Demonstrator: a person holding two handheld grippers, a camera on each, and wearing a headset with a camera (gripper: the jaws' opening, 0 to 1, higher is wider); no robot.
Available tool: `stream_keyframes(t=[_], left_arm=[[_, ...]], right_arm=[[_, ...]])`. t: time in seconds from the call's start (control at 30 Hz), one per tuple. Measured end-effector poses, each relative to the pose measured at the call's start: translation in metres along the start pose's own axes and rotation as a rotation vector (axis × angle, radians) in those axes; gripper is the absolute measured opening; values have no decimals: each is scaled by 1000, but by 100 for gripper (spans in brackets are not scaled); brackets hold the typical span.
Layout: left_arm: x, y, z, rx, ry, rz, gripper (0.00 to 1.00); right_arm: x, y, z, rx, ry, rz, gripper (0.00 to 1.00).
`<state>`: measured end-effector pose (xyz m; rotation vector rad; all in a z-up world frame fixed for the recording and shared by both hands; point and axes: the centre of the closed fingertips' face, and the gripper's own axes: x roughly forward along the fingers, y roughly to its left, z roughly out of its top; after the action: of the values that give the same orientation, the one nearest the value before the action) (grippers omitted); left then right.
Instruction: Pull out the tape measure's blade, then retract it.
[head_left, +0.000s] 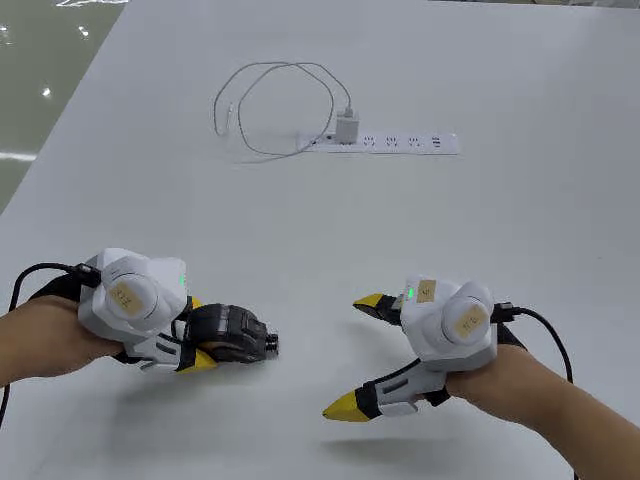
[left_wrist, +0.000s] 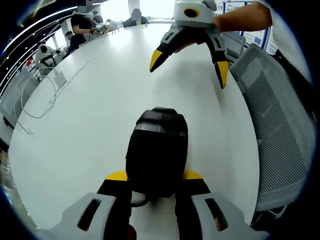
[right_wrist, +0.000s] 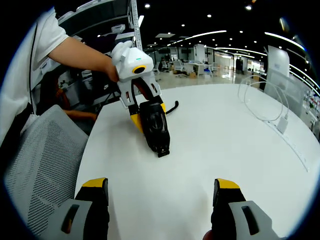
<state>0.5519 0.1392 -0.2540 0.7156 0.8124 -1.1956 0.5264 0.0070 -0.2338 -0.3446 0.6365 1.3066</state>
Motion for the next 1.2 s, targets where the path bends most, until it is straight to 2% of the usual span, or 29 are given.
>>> stream_keyframes(t=[0.13,0.57,0.77,0.9,1.07,1.2], left_arm=[[0,0,0,49,16,-7,28],[1,-1,-1,0,20,-9,28],[1,-1,-2,-8,34,-12,28],[1,-1,-2,-11,39,-17,28],[1,-1,-3,-10,49,-19,28],[2,0,-5,-17,53,-20,28]], right_arm=[[1,2,2,-6,-3,6,83],[11,-1,6,-9,-15,13,78],[22,-6,9,-39,-16,8,70],[32,-7,12,-64,-13,23,65],[41,-6,11,-54,1,53,55],[46,-6,11,-61,-3,61,53]])
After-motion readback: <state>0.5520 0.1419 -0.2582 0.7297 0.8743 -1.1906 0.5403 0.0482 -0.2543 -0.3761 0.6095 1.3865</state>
